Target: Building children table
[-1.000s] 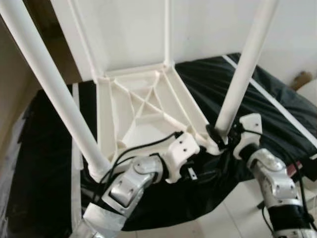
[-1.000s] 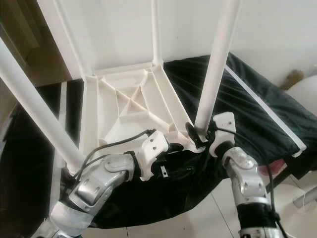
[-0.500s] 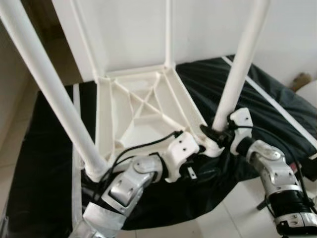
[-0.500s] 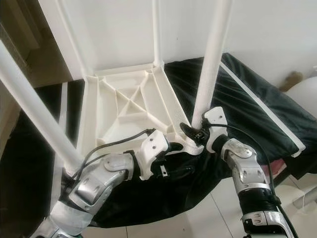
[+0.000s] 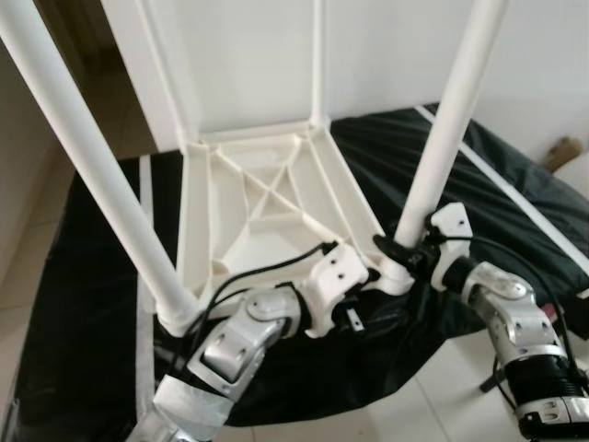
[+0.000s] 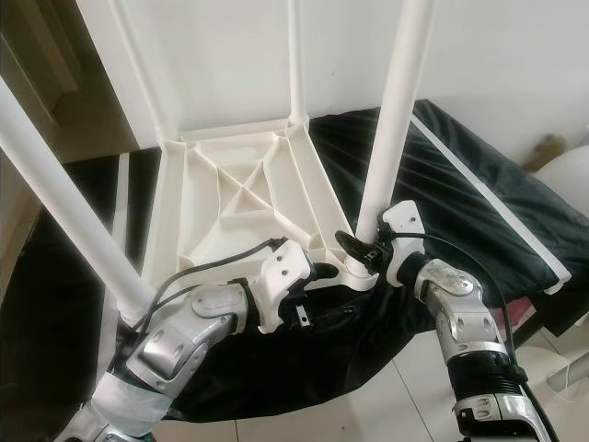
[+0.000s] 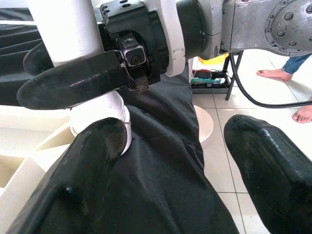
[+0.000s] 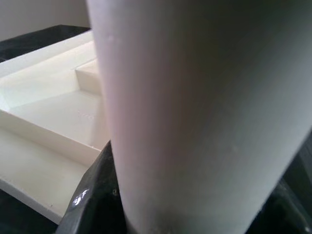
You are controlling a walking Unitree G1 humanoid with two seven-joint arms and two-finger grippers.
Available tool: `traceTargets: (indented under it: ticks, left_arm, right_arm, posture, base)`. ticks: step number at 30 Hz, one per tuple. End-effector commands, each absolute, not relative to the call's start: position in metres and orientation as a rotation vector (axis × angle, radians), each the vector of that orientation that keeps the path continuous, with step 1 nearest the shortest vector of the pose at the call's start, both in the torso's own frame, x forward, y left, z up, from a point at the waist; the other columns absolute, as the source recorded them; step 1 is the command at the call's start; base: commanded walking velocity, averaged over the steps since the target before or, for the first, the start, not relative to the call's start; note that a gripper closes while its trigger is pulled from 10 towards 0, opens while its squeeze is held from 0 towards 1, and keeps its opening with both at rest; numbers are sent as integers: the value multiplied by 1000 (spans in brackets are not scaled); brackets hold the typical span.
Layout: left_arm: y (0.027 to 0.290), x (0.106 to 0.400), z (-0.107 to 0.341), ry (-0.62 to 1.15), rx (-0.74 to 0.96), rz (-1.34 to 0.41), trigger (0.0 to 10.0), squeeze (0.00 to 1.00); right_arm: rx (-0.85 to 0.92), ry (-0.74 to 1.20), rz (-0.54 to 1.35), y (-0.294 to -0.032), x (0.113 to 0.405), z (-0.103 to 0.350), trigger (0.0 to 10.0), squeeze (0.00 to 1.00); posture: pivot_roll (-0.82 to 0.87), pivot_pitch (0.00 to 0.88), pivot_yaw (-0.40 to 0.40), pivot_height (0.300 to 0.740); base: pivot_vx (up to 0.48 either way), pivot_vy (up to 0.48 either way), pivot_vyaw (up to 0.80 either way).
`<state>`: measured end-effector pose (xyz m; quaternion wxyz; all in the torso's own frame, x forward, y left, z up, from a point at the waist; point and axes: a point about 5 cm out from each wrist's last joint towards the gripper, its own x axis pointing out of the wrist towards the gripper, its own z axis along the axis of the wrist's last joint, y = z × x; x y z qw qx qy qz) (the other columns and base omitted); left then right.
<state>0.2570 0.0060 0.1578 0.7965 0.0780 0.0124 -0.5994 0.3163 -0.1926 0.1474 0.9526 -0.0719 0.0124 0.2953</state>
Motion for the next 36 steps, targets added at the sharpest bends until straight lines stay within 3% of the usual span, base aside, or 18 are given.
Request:
traceTargets:
  ticks: [1,16,36]
  left_arm:
    - [7,258,159,25,174,-1313,10000,0]
    - [6,256,159,27,165,-1312,10000,0]
    - [5,254,158,29,165,-1323,10000,0]
  right_arm:
    - [-140,92,570,-193,313,135,10000,0]
    - [-120,138,291,-181,313,125,10000,0]
    - [13,186,-285,-164,297,111,10000,0]
  posture:
    - [-93,0,60,740]
    - [-97,0,54,740]
    - [-92,0,40,740]
  base:
    - [0,0,0]
    - [0,0,0]
    - [0,0,0]
